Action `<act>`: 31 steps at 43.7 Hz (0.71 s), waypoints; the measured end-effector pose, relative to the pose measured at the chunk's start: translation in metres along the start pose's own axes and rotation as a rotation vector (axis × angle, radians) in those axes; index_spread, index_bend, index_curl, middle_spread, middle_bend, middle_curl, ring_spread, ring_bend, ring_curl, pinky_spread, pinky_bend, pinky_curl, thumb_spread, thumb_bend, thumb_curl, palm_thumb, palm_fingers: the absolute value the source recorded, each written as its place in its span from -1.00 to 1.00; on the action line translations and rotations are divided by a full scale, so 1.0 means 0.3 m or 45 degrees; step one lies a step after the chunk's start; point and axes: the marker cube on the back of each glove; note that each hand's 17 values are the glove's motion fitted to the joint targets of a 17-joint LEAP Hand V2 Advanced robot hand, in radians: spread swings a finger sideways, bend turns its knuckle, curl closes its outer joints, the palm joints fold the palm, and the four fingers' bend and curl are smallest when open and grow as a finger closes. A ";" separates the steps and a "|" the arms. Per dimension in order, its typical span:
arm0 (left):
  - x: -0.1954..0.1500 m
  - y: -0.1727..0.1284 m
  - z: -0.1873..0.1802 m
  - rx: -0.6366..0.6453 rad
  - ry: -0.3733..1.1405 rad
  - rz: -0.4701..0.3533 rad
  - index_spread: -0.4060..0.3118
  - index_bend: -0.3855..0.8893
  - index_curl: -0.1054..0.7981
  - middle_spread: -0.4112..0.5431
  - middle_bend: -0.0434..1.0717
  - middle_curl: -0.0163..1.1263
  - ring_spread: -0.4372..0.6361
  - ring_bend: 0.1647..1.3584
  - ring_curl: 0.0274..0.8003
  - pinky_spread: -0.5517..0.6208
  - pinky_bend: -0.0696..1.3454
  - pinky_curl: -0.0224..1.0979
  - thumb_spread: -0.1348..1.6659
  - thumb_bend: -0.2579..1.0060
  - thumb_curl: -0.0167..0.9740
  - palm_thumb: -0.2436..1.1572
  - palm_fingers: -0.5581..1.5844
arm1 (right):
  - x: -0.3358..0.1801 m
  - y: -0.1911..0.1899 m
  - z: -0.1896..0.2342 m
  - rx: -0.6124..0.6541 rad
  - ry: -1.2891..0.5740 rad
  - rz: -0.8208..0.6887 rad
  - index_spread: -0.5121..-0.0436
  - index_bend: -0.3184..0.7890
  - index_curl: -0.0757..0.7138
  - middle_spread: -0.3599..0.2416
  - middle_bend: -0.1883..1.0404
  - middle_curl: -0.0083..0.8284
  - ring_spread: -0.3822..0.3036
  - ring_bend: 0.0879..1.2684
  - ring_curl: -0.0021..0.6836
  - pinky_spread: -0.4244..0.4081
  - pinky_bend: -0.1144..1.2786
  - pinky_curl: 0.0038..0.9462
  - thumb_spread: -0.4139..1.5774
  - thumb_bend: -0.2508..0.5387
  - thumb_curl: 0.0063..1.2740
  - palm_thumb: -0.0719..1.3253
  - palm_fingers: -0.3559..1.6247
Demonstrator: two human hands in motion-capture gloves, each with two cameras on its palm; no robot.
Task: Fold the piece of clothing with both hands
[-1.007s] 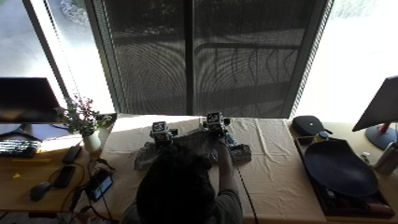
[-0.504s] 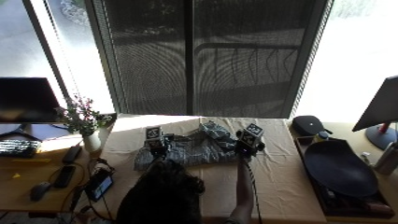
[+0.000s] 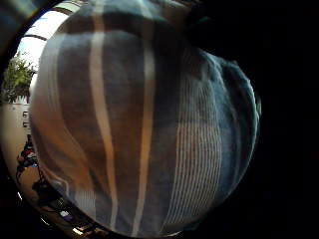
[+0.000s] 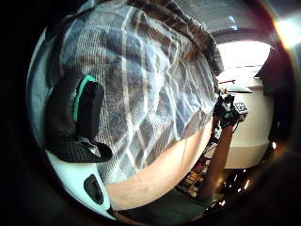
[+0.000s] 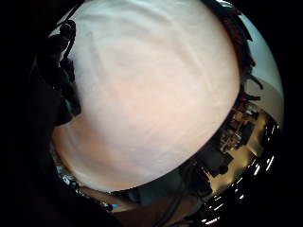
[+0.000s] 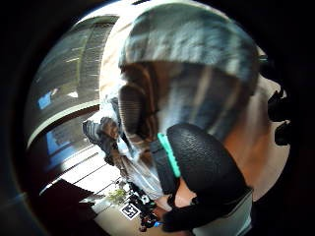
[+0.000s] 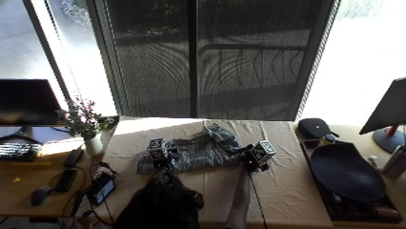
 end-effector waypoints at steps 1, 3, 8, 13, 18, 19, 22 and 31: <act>0.018 -0.004 0.005 -0.002 0.051 0.049 -0.16 -0.22 -0.15 -0.30 -0.65 -0.25 -0.02 -0.55 -0.16 0.20 -0.18 -0.17 0.64 -0.64 -0.42 0.18 -0.15 | -0.002 0.008 0.004 -0.005 -0.028 0.017 -0.05 -0.60 -0.83 0.08 -0.35 -0.07 -0.27 0.44 0.34 -0.44 0.61 -0.08 0.64 -0.43 -0.57 -0.40 0.09; 0.017 -0.013 0.012 0.006 0.030 0.053 -0.15 -0.20 -0.15 -0.27 -0.64 -0.26 0.02 -0.55 -0.17 0.21 -0.16 -0.17 0.65 -0.64 -0.43 0.15 -0.16 | -0.007 0.032 0.003 -0.024 -0.092 0.048 -0.04 -0.61 -0.87 0.12 -0.31 -0.05 -0.27 0.45 0.34 -0.46 0.63 -0.08 0.65 -0.38 -0.56 -0.35 0.09; 0.060 -0.043 0.014 0.207 0.045 0.184 -0.14 -0.18 -0.14 -0.22 -0.63 -0.28 0.11 -0.56 -0.20 0.24 -0.12 -0.17 0.67 -0.63 -0.45 0.07 -0.19 | -0.013 0.077 0.022 -0.162 -0.234 0.144 0.06 -0.05 -0.64 0.04 -0.31 -0.03 -0.30 0.23 0.23 -0.51 0.49 -0.16 0.66 -0.19 -0.49 -0.10 0.26; 0.027 -0.024 0.042 0.114 -0.057 0.113 -0.15 -0.14 -0.11 -0.20 -0.61 -0.30 0.18 -0.55 -0.21 0.32 -0.17 -0.21 0.70 -0.64 -0.48 -0.02 -0.23 | -0.131 0.106 -0.022 -0.197 -0.830 -0.183 0.08 0.18 -0.39 -0.09 -0.39 -0.04 -0.37 -0.02 0.12 -0.58 0.31 -0.25 0.63 -0.06 -0.43 0.12 0.42; 0.027 -0.019 0.048 0.061 -0.033 0.109 -0.16 -0.12 -0.07 -0.18 -0.61 -0.30 0.23 -0.53 -0.22 0.39 -0.21 -0.23 0.73 -0.62 -0.51 -0.10 -0.24 | -0.089 0.098 -0.012 -0.137 -0.854 -0.066 0.07 0.30 -0.20 -0.28 -0.44 -0.05 -0.51 -0.16 0.09 -0.67 0.20 -0.27 0.55 0.00 -0.36 0.30 0.52; 0.022 -0.017 0.049 0.042 -0.040 0.094 -0.17 -0.12 -0.07 -0.17 -0.61 -0.31 0.24 -0.53 -0.22 0.40 -0.21 -0.24 0.73 -0.62 -0.52 -0.11 -0.24 | -0.087 0.093 -0.011 -0.137 -0.867 -0.052 0.07 0.29 -0.18 -0.34 -0.43 -0.05 -0.55 -0.17 0.09 -0.69 0.19 -0.27 0.50 0.00 -0.34 0.34 0.53; 0.005 -0.022 0.045 0.046 -0.072 0.058 -0.18 -0.13 -0.05 -0.17 -0.61 -0.31 0.25 -0.53 -0.23 0.43 -0.22 -0.26 0.75 -0.61 -0.53 -0.14 -0.24 | -0.055 0.152 0.026 -0.450 -0.747 0.041 0.06 0.21 -0.13 -0.41 -0.42 -0.05 -0.63 -0.18 0.10 -0.73 0.16 -0.28 0.42 -0.04 -0.30 0.40 0.53; 0.029 -0.020 -0.030 0.008 0.318 0.250 -0.19 -0.12 0.00 -0.17 -0.60 -0.32 0.28 -0.54 -0.25 0.49 -0.26 -0.29 0.77 -0.60 -0.53 -0.17 -0.22 | -0.170 0.175 -0.050 -0.182 -0.794 -0.060 -0.03 -0.03 -0.03 -0.58 -0.42 -0.04 -0.79 -0.19 0.11 -0.81 0.09 -0.28 0.21 -0.18 -0.18 0.52 0.57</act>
